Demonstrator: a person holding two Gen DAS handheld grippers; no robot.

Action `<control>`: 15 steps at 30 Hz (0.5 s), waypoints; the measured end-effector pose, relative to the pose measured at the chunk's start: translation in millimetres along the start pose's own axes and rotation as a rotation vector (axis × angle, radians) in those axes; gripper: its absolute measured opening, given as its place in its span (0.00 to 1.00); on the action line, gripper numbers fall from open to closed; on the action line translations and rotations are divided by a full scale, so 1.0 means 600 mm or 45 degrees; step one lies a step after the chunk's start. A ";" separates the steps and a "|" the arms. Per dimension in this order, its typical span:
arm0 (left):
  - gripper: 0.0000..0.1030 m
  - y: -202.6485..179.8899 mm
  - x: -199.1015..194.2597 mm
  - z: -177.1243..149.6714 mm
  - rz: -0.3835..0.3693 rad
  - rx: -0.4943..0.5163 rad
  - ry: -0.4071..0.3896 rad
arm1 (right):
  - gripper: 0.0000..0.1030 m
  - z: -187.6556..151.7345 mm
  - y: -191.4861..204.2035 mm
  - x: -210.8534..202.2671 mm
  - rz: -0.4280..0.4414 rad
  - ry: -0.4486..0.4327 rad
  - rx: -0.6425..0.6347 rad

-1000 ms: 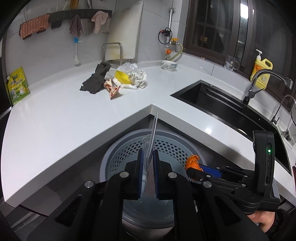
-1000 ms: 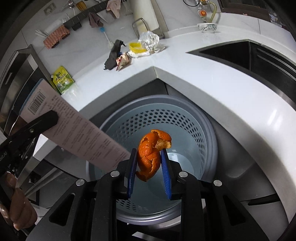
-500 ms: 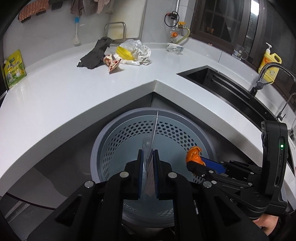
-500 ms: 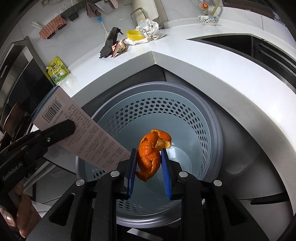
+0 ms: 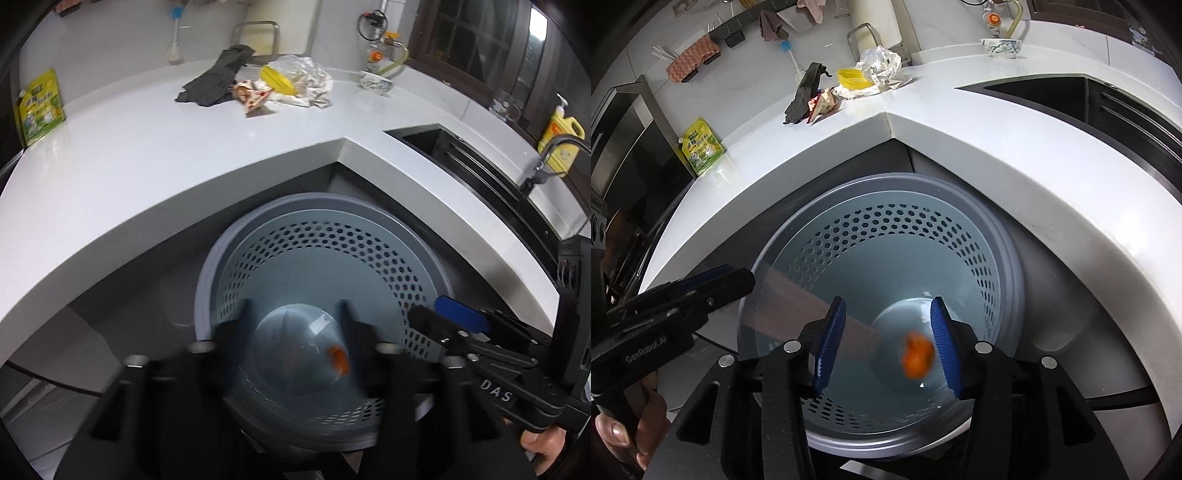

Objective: Collect trash
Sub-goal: 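Open both tools to drop the peel and paper strip into the bin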

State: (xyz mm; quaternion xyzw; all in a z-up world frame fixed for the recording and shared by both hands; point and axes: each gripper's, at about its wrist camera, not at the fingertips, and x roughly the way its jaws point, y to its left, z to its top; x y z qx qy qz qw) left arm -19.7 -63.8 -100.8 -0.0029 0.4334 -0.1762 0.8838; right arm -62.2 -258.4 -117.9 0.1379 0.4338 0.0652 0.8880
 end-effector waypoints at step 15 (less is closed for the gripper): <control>0.85 0.019 -0.014 0.005 0.050 -0.037 -0.070 | 0.49 -0.002 -0.002 -0.007 0.013 -0.013 0.013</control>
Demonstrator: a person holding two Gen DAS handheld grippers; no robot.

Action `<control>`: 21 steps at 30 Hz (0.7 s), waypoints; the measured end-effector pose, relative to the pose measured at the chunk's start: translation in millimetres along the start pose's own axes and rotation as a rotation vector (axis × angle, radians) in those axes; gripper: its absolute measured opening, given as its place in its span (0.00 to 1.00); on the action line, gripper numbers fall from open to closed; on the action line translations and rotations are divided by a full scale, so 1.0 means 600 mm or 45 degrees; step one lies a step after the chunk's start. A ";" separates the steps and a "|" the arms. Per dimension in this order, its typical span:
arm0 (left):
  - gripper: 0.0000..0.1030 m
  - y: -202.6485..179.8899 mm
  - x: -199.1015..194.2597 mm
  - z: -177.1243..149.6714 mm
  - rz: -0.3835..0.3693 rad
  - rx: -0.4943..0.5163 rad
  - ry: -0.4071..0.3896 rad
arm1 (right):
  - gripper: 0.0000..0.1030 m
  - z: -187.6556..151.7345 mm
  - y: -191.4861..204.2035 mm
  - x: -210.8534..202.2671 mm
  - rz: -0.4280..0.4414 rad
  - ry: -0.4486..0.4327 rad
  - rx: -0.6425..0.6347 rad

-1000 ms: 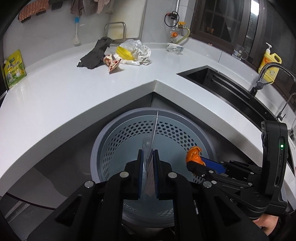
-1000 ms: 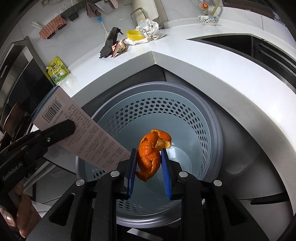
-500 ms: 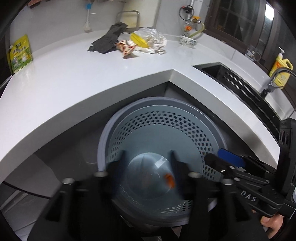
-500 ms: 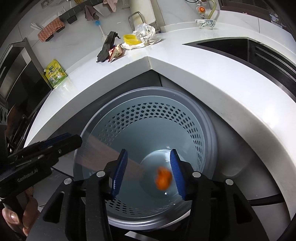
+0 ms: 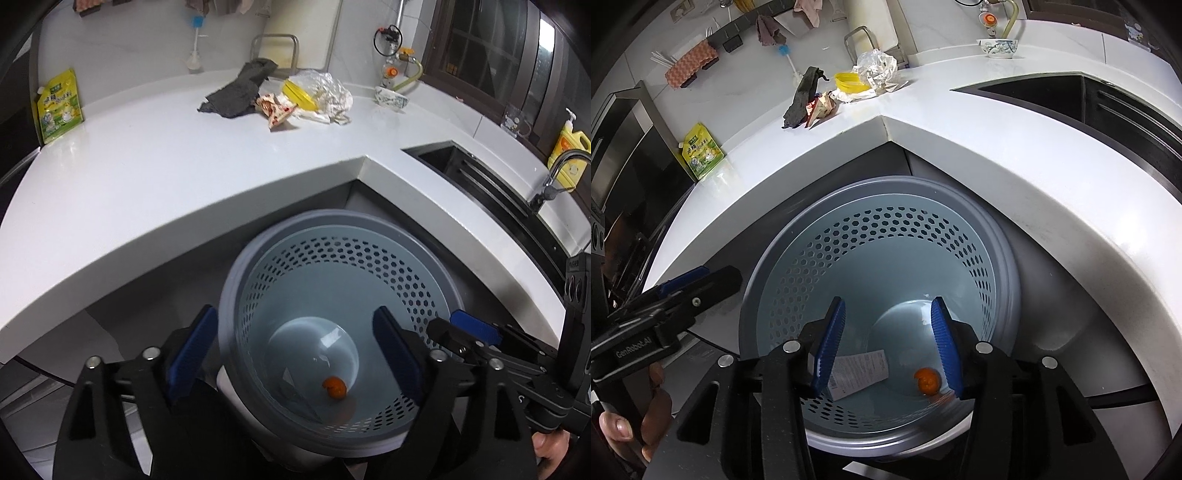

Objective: Collect trash
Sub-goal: 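Open both tools to drop the peel and paper strip into the bin, then move the right tool to the crumpled white paper and close on it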

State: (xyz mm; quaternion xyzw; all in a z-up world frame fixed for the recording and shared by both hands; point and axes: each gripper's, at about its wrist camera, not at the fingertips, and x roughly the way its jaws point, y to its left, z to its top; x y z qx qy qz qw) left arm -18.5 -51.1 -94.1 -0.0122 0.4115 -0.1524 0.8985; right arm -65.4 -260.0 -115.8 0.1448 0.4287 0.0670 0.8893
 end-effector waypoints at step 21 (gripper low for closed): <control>0.93 0.045 -0.023 0.109 0.170 -0.056 -0.161 | 0.60 0.109 -0.008 -0.006 -0.023 -0.136 -0.061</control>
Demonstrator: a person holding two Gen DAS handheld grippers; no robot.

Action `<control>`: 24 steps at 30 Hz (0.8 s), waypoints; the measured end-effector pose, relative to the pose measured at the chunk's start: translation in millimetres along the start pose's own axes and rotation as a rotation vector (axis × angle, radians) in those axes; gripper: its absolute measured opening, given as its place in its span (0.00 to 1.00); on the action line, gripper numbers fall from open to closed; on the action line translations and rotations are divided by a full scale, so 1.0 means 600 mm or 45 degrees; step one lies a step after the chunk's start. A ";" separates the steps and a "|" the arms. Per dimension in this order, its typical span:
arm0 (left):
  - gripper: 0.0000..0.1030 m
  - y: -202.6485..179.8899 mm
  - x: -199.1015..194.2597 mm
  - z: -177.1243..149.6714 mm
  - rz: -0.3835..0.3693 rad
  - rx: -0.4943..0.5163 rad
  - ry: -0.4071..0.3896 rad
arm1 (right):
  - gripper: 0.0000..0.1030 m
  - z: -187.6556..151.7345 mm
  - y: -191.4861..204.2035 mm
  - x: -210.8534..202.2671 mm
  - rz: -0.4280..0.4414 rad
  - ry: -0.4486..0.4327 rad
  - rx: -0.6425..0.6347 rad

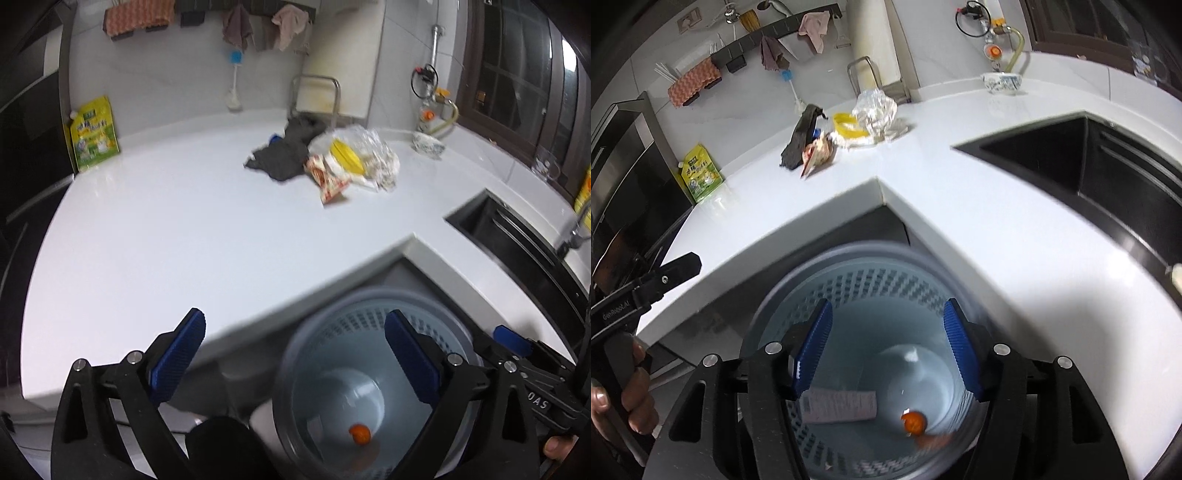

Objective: Collect trash
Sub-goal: 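Move the right tool to the crumpled white paper and close on it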

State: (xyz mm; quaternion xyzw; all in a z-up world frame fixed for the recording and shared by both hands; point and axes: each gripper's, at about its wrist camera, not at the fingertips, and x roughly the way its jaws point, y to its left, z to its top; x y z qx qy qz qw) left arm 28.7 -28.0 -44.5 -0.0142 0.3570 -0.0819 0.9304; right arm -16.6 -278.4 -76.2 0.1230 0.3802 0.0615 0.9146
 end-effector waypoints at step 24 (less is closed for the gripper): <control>0.94 0.003 0.163 0.166 0.079 -0.168 0.026 | 0.68 0.291 0.001 0.198 0.087 0.018 -0.190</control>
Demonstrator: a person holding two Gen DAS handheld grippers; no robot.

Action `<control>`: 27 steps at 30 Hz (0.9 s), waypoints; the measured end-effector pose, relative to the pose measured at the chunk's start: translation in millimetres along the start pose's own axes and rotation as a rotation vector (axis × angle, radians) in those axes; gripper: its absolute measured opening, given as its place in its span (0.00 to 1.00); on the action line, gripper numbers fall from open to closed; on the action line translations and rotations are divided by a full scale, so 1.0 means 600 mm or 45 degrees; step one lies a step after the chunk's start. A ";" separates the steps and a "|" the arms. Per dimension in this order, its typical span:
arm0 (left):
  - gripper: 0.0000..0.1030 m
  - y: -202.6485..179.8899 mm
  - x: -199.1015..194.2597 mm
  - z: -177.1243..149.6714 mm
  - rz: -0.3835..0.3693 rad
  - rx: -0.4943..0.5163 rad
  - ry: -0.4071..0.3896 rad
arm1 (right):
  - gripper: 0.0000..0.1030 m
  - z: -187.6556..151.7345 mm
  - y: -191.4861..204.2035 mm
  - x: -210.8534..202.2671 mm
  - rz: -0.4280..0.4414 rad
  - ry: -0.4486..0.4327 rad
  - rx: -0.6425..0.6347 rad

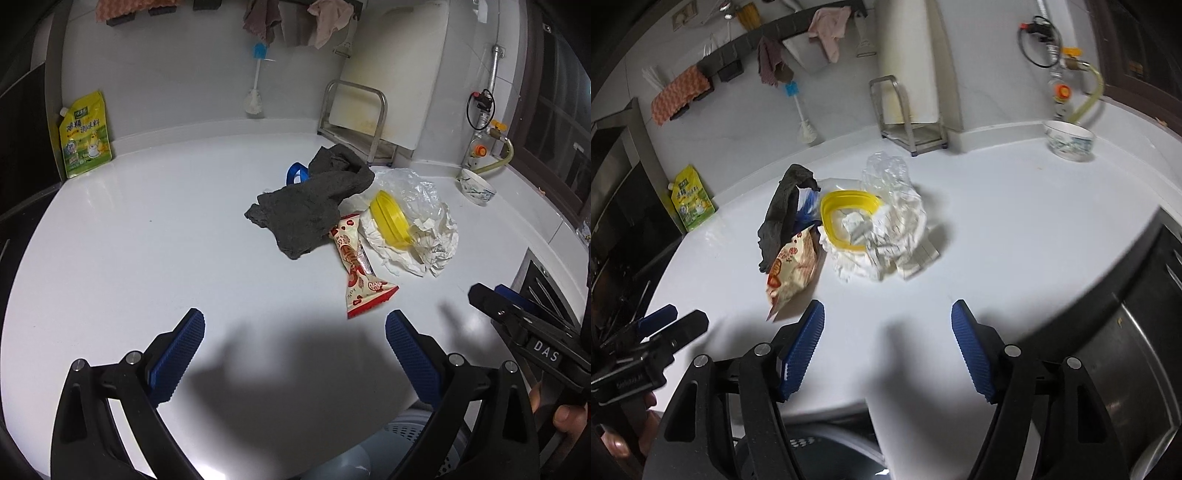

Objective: Collect trash
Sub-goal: 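Move the right tool to the crumpled white paper and close on it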

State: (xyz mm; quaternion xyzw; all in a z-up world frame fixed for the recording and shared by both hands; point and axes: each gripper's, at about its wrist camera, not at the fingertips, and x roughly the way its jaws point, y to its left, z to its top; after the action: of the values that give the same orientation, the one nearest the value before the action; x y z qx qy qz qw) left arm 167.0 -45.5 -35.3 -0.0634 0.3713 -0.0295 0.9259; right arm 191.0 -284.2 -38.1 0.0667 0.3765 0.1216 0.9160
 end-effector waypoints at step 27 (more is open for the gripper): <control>0.94 -0.052 0.094 0.029 0.073 0.018 0.073 | 0.46 0.083 -0.029 0.111 0.059 0.099 -0.014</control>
State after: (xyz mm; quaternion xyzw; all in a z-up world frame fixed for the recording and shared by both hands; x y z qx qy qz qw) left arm 219.6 -80.6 -56.7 -0.0452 0.3991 -0.0075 0.9158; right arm 274.8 -284.3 -51.5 0.0656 0.4096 0.1472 0.8979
